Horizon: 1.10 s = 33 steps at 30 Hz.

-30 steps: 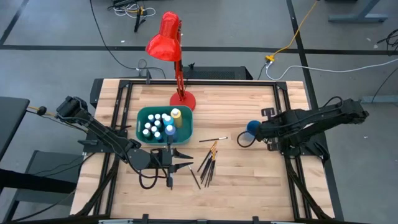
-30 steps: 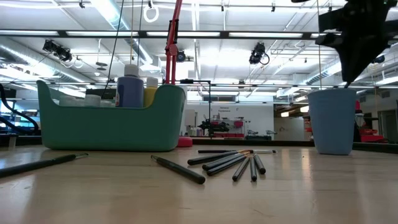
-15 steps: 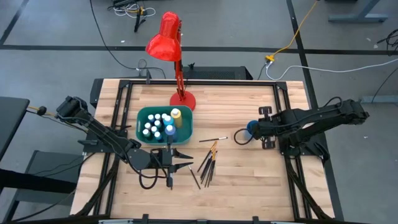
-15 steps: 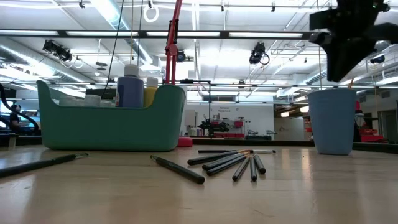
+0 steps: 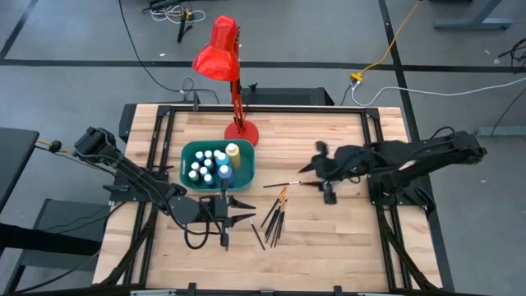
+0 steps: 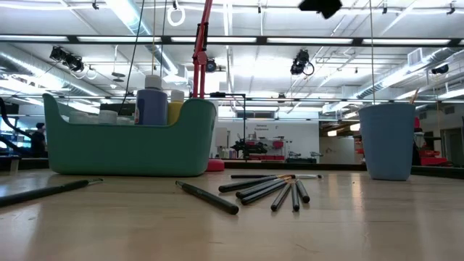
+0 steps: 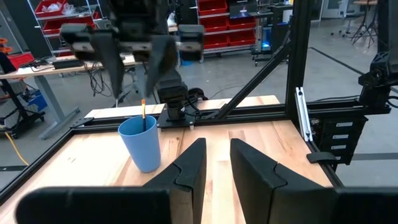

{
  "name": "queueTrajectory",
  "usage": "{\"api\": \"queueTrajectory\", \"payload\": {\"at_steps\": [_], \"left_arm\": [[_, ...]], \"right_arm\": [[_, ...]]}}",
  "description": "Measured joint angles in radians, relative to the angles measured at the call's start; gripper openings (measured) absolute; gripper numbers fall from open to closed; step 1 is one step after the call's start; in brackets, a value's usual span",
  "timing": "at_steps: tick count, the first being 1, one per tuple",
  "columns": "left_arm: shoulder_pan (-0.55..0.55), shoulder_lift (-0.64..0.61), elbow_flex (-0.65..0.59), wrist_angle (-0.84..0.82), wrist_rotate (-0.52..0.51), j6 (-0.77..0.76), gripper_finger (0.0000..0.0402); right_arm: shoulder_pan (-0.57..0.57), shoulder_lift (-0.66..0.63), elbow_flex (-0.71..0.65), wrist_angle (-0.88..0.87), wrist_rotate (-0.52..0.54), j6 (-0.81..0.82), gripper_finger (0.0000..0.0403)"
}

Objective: Pick & Place Paint Supplies
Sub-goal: Put the black silver paint brush into the blue cup

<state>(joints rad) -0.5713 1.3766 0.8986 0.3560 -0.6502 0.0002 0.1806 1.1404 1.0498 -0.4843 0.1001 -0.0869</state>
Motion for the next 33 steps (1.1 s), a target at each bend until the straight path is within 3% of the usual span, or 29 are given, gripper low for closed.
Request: {"api": "queueTrajectory", "payload": {"at_steps": [8,15,23,33], "left_arm": [[0.000,0.000,0.000,-0.008,0.000,-0.002,0.0082],[0.000,0.000,0.000,-0.008,0.000,-0.003,0.0082],[0.000,0.000,0.000,-0.007,0.000,-0.003,0.0082],[0.000,0.000,0.000,-0.008,0.000,-0.003,0.0082]], "right_arm": [[-0.006,0.250,-0.136,0.278,-0.033,-0.024,0.0180],[-0.033,0.471,-0.136,0.219,0.084,0.034,0.0181],[-0.112,0.578,-0.136,0.182,0.039,0.151,0.0181],[-0.175,0.634,-0.131,0.163,0.027,0.100,0.0181]]}}
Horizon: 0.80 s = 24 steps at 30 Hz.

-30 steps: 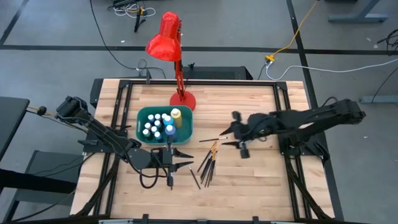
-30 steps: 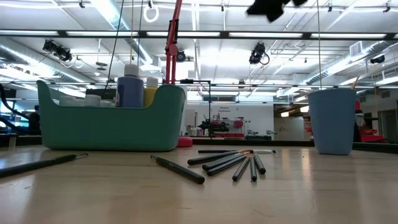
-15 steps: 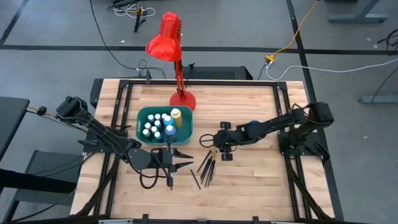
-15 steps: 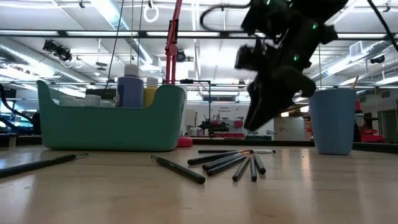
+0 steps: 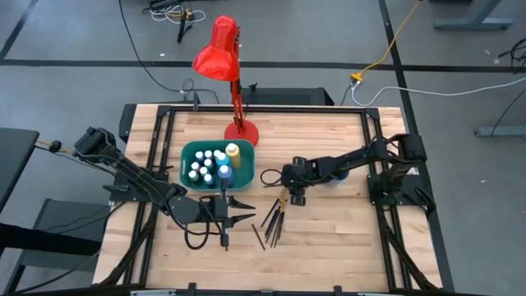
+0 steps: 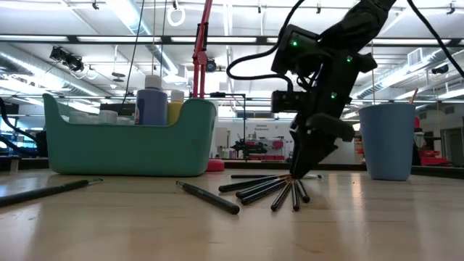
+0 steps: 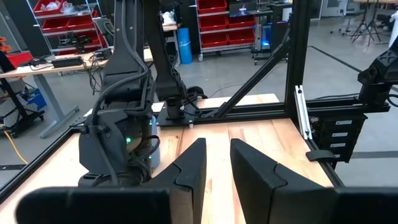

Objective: Pick & Place Paint Supplies
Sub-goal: Put the black silver paint brush into the blue cup

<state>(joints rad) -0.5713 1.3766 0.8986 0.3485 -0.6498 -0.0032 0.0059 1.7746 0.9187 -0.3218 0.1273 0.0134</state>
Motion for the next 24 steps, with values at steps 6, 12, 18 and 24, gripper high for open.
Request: {"api": "queueTrajectory", "payload": {"at_steps": [6,12,18,24], "left_arm": [[0.000,0.000,0.000,0.000,0.000,0.000,0.0082],[0.000,0.000,0.000,0.000,0.000,0.000,0.0082],[0.000,0.000,0.000,0.000,0.000,0.000,0.0082],[0.000,0.000,0.000,-0.001,0.000,0.000,0.0082]], "right_arm": [[-0.024,0.004,0.001,-0.017,-0.090,-0.034,0.0153],[-0.038,0.005,0.001,-0.035,-0.147,-0.119,0.0059],[-0.035,0.005,0.000,-0.048,-0.142,-0.156,0.0019],[-0.033,-0.006,0.005,-0.057,-0.148,-0.133,0.0013]]}}
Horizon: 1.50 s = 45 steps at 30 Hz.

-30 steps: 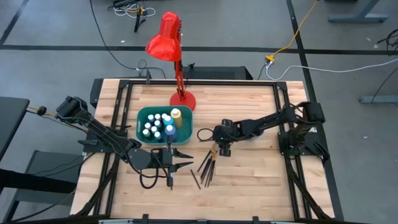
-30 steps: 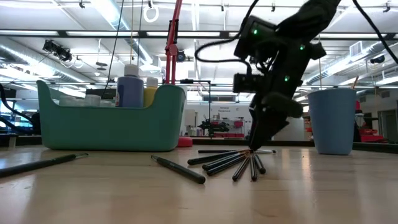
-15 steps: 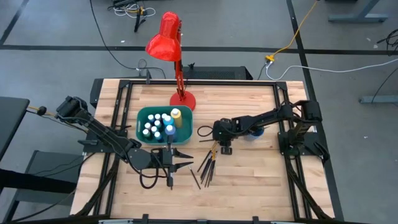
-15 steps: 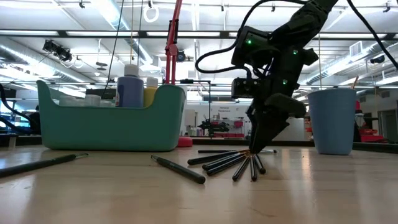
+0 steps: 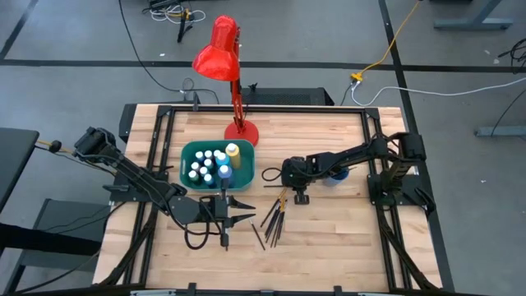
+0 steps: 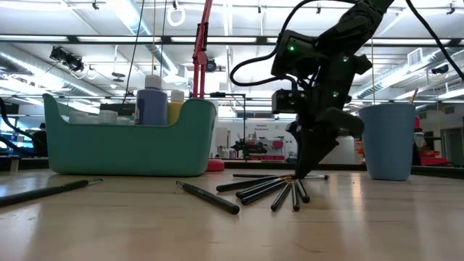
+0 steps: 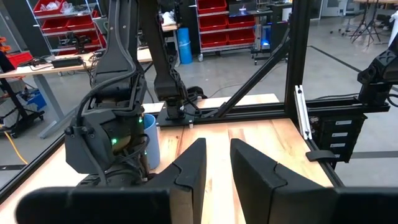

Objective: Pick & Place Paint Supplies
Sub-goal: Put the black silver paint brush into the blue cup

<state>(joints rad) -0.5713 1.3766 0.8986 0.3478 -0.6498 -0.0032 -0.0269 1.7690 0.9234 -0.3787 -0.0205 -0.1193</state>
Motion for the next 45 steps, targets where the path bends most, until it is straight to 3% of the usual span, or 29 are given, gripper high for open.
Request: {"api": "queueTrajectory", "payload": {"at_steps": [7,14,19,26,30,34,37,45], "left_arm": [[0.000,0.000,0.000,-0.002,0.000,0.000,0.0082],[0.000,0.000,0.000,-0.007,0.000,0.000,0.0082],[0.000,0.000,0.000,-0.009,0.000,-0.003,0.0082],[0.000,0.000,0.000,-0.016,0.000,-0.018,0.0082],[0.000,0.000,0.000,-0.024,0.000,-0.019,0.0082],[0.000,0.000,0.000,-0.026,0.000,-0.023,0.0082],[0.000,0.000,0.000,-0.026,0.000,-0.027,0.0082],[0.000,0.000,0.000,-0.022,0.000,-0.027,0.0082]], "right_arm": [[0.002,-0.077,0.024,-0.040,-0.061,0.026,0.0005],[0.024,-0.100,0.023,-0.108,-0.018,0.032,0.0008],[0.036,-0.094,0.022,-0.097,0.095,0.038,0.0055],[0.052,-0.094,0.013,0.005,0.064,0.157,0.0139],[0.074,-0.095,-0.065,0.146,0.148,0.256,0.0155],[0.079,-0.095,-0.158,0.235,0.205,0.360,0.0153],[0.081,-0.095,-0.187,0.251,0.188,0.402,0.0142],[0.119,-0.095,-0.198,0.253,0.185,0.431,0.0076]]}}
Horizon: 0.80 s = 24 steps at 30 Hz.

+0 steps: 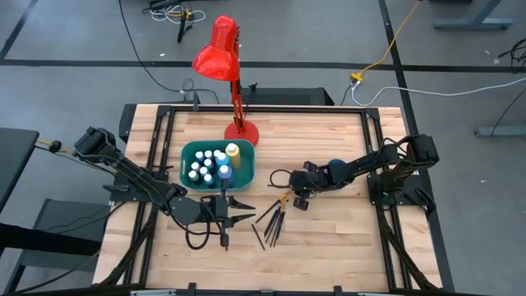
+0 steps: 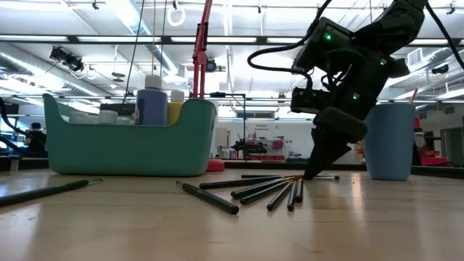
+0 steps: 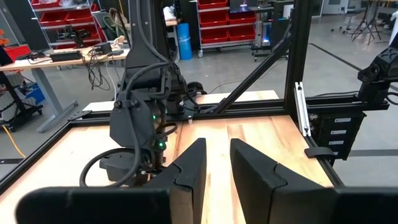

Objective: Pick & Place Paint Supplies
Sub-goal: Put the black silver paint brush into the blue cup

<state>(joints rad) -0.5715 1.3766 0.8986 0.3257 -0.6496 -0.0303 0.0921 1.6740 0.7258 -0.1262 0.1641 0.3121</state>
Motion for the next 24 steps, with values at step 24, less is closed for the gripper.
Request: {"api": "queueTrajectory", "payload": {"at_steps": [24], "left_arm": [[0.000,0.000,0.000,-0.007,0.000,-0.018,0.0082]], "right_arm": [[0.319,0.063,-0.019,0.027,0.297,0.369,0.0115]]}}
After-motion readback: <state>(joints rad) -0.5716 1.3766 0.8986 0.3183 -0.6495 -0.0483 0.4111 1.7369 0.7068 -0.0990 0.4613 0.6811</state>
